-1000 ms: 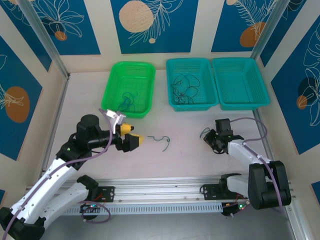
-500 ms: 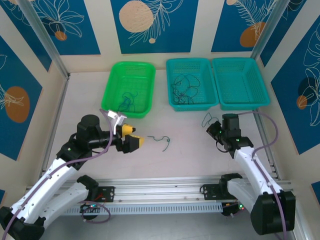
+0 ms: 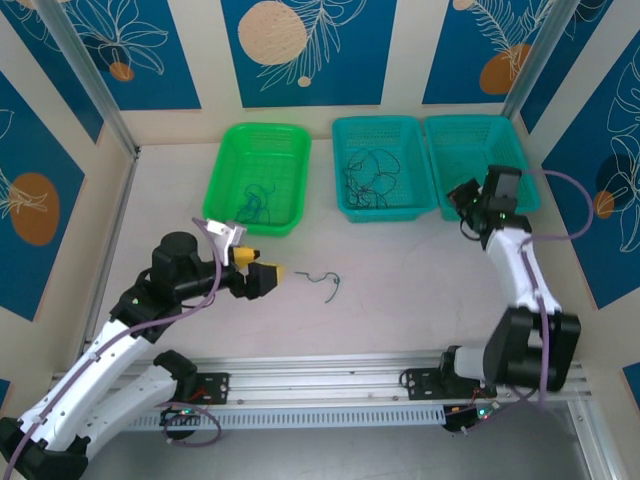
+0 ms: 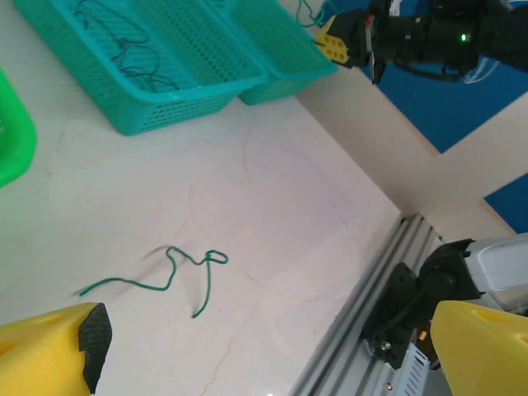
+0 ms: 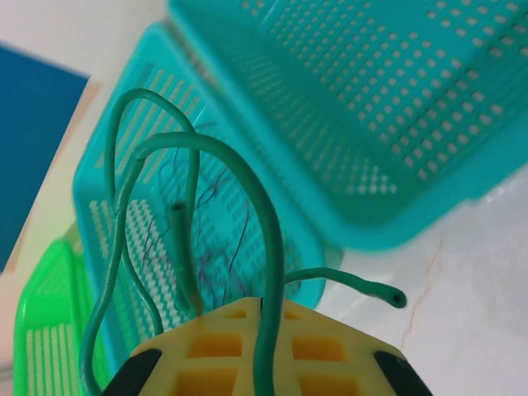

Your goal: Untangle the cables

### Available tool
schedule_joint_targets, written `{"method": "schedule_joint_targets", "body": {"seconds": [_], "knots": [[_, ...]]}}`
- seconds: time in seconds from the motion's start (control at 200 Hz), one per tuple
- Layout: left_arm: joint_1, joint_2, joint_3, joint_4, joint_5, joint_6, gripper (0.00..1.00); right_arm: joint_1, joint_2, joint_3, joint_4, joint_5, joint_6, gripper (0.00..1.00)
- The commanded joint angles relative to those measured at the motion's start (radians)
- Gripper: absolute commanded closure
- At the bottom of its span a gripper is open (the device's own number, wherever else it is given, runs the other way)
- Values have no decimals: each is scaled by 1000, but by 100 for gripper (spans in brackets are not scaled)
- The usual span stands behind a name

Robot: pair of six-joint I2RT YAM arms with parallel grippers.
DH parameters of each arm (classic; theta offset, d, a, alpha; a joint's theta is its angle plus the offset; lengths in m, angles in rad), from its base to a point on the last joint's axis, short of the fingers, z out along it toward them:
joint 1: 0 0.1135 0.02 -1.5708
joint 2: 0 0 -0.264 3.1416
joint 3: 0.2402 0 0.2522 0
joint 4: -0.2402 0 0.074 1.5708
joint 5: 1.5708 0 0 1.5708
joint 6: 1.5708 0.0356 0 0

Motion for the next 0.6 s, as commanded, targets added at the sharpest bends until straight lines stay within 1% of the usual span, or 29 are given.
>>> {"method": "schedule_joint_targets", "body": {"seconds": [0.0, 0.08, 0.12, 0.125, 0.145, 0.155, 0.16, 0.165, 0.17, 0.175, 0.19, 0.195, 0.215, 0.225, 0.255, 0.29, 0.375, 0.435, 0.51, 0.595], "knots": [[-6, -22, 18, -42, -86, -10, 0, -44, 187, 158, 6, -74, 2, 100], [-6, -21, 22, -56, -130, -20, 0, -54, 329, 284, -27, -74, -5, 100], [-7, -18, 26, -69, -156, -24, 0, -58, 390, 346, -48, -71, -11, 90], [-7, -19, 27, -71, -159, -25, 0, -58, 390, 346, -48, -71, -11, 90], [-7, -18, 30, -77, -174, -27, 0, -61, 424, 384, -62, -74, -19, 79], [-7, -17, 31, -81, -180, -27, 0, -62, 430, 384, -65, -76, -20, 78], [-7, -17, 32, -83, -183, -28, 0, -61, 443, 405, -69, -77, -23, 72], [-6, -16, 32, -85, -185, -28, 0, -61, 443, 405, -69, -77, -23, 72], [-6, -15, 33, -86, -189, -30, 0, -62, 448, 412, -72, -77, -25, 68], [-6, -15, 34, -89, -193, -30, 0, -63, 460, 418, -77, -81, -28, 61], [-7, -13, 36, -96, -202, -31, 0, -63, 473, 436, -84, -83, -31, 53], [-7, -13, 37, -100, -205, -31, 0, -63, 473, 436, -84, -83, -31, 53], [-7, -11, 39, -109, -216, -32, 0, -64, 489, 456, -92, -86, -34, 44], [-6, -10, 41, -113, -220, -31, 0, -63, 496, 467, -94, -86, -38, 37], [-6, -8, 45, -125, -231, -29, 0, -63, 508, 481, -89, -93, -46, 31], [-7, -7, 46, -133, -240, -29, 0, -62, 508, 486, -78, -98, -52, 29], [-7, -5, 44, -147, -270, -38, 0, -56, 482, 476, -71, -99, -57, 29], [-6, 2, 40, -150, -293, -44, 0, -53, 440, 438, -56, -108, -58, 29], [-6, 20, 38, -149, -303, -52, 0, -50, 365, 356, -27, -138, -49, 29], [-7, 46, 36, -146, -304, -64, 0, -31, 234, 220, 30, -163, -43, 29]]}}
